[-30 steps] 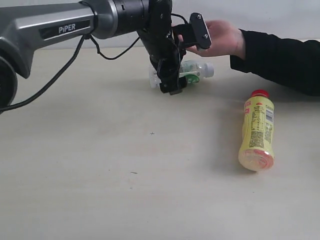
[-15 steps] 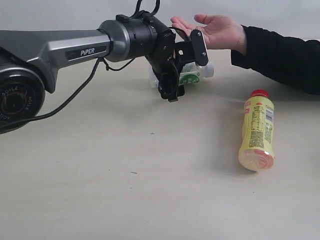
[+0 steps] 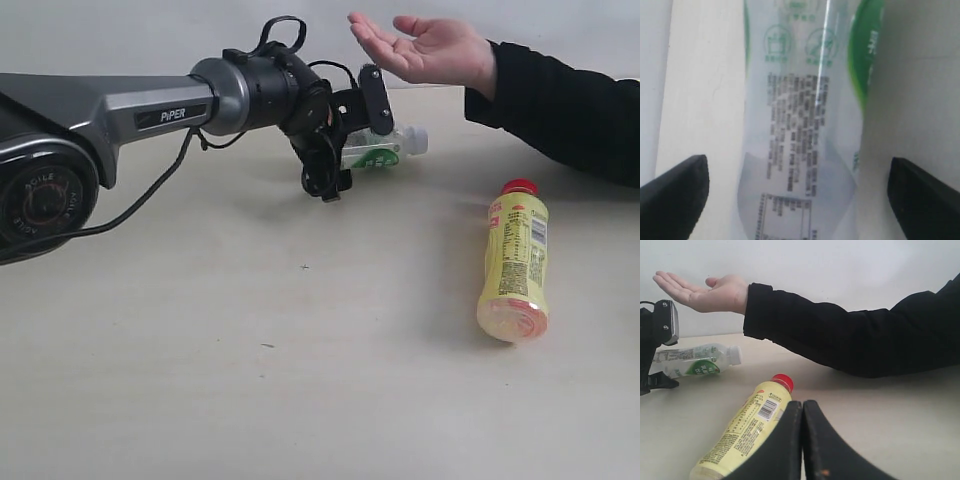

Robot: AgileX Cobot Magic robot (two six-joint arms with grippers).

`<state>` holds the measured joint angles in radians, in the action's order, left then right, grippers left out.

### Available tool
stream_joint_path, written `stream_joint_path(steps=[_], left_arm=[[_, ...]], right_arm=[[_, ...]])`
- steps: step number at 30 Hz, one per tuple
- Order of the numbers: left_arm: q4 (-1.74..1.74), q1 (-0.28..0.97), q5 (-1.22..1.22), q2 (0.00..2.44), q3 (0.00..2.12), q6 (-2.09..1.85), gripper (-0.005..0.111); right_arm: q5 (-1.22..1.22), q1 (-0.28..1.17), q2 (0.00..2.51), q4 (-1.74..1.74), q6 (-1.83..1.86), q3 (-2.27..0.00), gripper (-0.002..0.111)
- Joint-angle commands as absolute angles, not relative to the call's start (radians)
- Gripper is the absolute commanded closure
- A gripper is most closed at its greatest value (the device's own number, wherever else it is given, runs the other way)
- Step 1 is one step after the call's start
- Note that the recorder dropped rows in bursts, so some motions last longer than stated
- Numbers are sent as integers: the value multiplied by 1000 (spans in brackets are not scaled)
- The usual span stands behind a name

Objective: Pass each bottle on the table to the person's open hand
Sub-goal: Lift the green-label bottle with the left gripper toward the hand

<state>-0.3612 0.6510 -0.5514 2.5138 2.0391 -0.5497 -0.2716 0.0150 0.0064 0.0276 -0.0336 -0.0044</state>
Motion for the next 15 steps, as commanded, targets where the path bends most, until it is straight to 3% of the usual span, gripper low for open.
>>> stream_joint_path(steps=[1,15], left_arm=[[-349,640,-532,2520,2035,-537,15],[-345,642,-484,2574,2035,-537,15]], right_arm=[[-268,10,0,27,-29,0,108],[-268,10,0,27,-29,0,108]])
